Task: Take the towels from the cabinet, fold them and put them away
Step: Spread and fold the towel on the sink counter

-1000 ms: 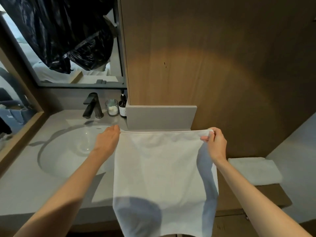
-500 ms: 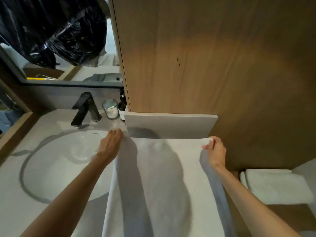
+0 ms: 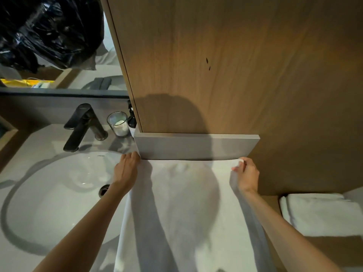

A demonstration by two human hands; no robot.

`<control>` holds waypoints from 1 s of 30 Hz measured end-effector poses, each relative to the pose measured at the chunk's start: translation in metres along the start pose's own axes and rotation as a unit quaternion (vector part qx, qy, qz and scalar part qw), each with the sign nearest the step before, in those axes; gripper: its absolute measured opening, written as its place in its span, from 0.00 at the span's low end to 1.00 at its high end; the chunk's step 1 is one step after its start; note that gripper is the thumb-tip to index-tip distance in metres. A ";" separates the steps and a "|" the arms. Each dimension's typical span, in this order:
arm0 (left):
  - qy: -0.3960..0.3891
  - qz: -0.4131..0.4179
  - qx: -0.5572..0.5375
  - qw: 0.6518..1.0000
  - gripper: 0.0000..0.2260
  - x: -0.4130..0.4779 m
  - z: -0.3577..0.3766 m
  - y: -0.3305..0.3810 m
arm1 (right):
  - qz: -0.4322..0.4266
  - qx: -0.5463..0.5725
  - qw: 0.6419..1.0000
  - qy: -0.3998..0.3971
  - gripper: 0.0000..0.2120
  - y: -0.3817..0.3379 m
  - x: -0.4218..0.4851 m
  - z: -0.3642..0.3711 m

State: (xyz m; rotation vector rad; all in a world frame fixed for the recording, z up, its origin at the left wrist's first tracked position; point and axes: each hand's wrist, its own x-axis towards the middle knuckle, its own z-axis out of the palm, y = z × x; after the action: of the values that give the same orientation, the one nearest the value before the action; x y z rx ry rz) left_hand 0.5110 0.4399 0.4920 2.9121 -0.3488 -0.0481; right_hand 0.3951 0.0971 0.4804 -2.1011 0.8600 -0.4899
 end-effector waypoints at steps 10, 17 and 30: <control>0.125 -0.034 -0.031 0.991 0.23 -0.040 0.020 0.040 | -0.135 -0.012 0.990 0.027 0.19 -0.029 -0.050 0.026; -0.017 0.075 -0.030 0.997 0.26 -0.070 0.068 0.075 | -0.310 -0.194 0.919 -0.148 0.25 -0.014 -0.107 0.093; -0.049 0.069 -0.017 0.996 0.26 -0.067 0.063 0.067 | -0.249 -0.318 0.889 -0.216 0.28 0.050 -0.044 -0.005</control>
State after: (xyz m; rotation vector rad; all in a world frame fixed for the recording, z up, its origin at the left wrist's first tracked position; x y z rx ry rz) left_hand 0.4268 0.3794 0.4448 2.8495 -0.5582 -0.1743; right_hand 0.3412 0.1037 0.4413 -2.9038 0.2073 0.0473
